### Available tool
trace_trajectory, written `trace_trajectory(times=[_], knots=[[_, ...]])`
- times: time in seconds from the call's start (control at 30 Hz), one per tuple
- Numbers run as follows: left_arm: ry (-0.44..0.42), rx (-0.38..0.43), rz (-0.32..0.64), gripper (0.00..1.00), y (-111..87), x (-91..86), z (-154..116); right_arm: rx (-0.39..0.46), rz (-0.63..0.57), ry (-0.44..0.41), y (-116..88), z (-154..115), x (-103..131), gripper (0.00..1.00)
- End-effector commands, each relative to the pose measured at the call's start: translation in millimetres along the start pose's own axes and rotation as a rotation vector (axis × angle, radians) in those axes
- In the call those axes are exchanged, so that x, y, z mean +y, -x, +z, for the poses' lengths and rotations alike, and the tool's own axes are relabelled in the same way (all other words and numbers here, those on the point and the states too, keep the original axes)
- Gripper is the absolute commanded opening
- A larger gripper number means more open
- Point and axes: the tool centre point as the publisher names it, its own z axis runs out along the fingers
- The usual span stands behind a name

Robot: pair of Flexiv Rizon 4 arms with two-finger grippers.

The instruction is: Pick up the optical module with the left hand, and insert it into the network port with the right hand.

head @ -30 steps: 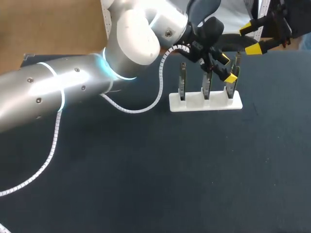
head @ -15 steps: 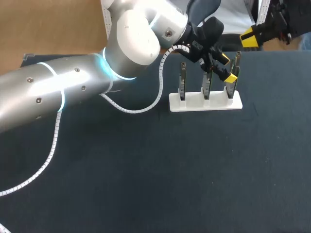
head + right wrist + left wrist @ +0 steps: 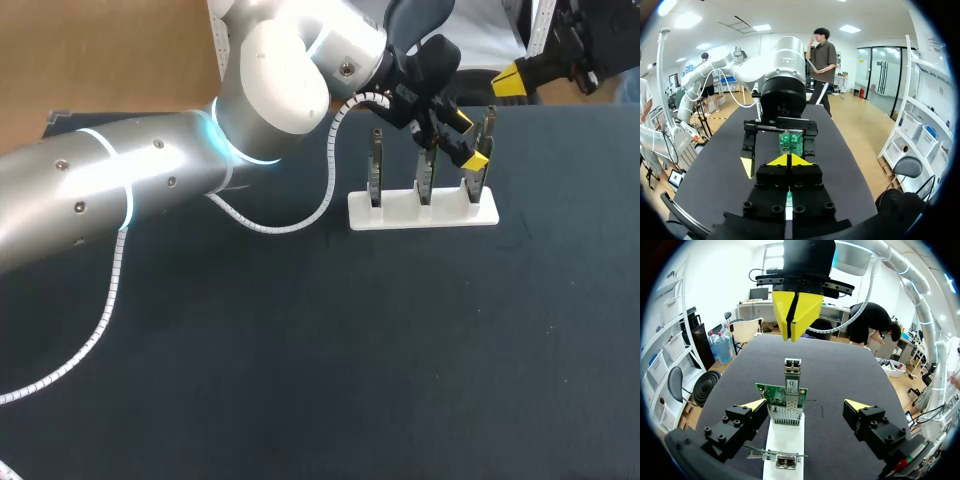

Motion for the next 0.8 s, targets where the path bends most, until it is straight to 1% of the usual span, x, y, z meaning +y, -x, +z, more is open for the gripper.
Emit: trace_trajectory(times=[0.03, 0.27, 0.8], knots=[[0.005, 0.002, -0.002, 1.00, 0.0, -1.8, -0.5, 0.002, 0.003, 0.003, -1.3, 3.1, -0.9, 0.00], [0.005, 0.002, -0.002, 1.00, 0.0, -1.8, -0.5, 0.009, 0.009, 0.017, -4.0, 7.3, -2.1, 0.00], [0.005, 0.002, -0.002, 1.00, 0.0, -1.8, -0.5, 0.029, 0.055, 0.027, -20.8, 12.7, -2.4, 0.00]])
